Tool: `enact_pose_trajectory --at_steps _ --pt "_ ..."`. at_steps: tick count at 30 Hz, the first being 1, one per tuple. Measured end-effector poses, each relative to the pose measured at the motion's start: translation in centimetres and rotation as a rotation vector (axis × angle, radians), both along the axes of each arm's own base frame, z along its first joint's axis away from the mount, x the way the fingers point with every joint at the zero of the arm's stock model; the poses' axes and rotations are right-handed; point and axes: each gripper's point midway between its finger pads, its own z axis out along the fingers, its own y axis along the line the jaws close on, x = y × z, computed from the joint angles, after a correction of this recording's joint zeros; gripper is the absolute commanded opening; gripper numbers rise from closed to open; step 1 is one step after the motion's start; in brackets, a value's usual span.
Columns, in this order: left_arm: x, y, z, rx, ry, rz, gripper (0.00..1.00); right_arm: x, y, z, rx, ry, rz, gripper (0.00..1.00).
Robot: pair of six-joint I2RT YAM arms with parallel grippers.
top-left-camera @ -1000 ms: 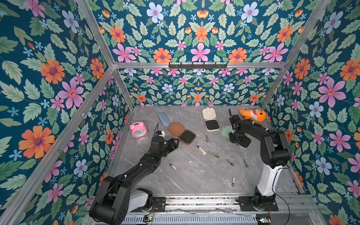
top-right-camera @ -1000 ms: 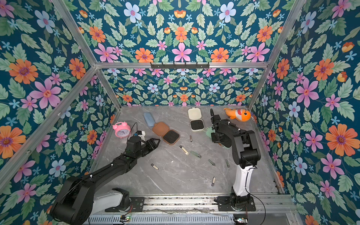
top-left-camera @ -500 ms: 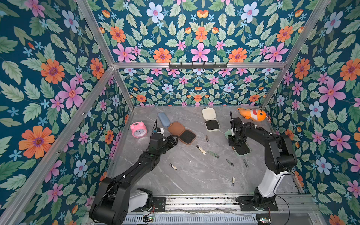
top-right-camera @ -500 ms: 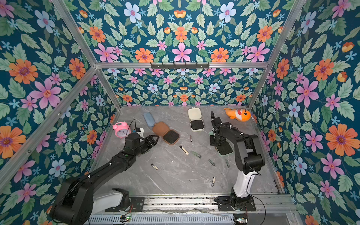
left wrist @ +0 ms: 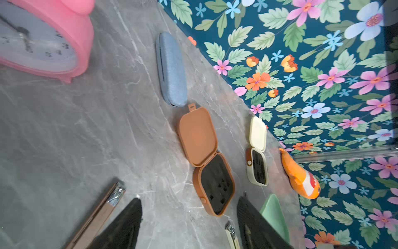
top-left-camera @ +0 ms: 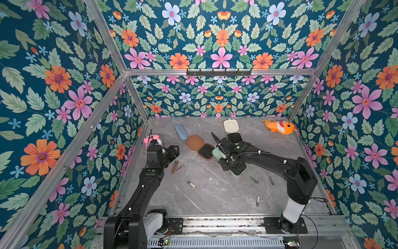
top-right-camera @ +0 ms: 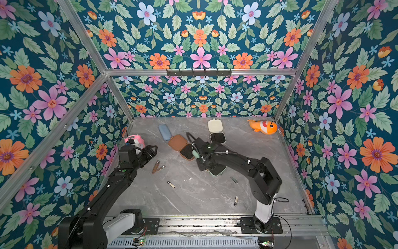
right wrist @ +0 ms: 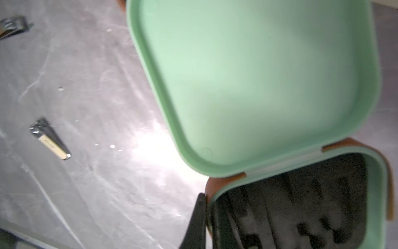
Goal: Organize nail clipper sets
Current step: Place the storage box at the center of the board.
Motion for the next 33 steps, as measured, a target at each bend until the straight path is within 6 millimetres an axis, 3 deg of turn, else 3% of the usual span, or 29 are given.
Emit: enact_pose_trajectory --at_steps 3,6,10,22,26,29,33 --pt "-0.7 0.9 -1.1 0.019 0.037 0.014 0.72 -1.5 4.1 -1.2 0.022 0.040 0.021 0.00" --pt "-1.5 1.4 -2.7 0.021 0.085 0.026 0.72 -2.6 6.9 -2.9 0.031 0.087 0.015 0.00" --pt "-2.1 1.4 -3.8 0.019 0.118 0.024 0.71 -2.9 8.0 -4.5 0.026 0.130 -0.027 0.00" --pt "-2.8 1.2 -5.2 0.007 0.149 0.013 0.71 -6.0 10.8 -5.3 0.024 0.190 -0.010 0.00" --pt "-2.8 1.2 -5.7 0.001 0.162 0.011 0.71 -7.1 11.0 -5.6 0.022 0.220 -0.018 0.30" --pt "-2.7 1.0 -5.8 -0.006 0.165 0.006 0.71 -7.2 10.7 -5.2 0.029 0.217 -0.021 0.45" --pt "-2.5 0.9 -5.4 -0.010 0.157 -0.003 0.70 -6.9 9.7 -2.5 0.067 0.171 -0.034 0.56"
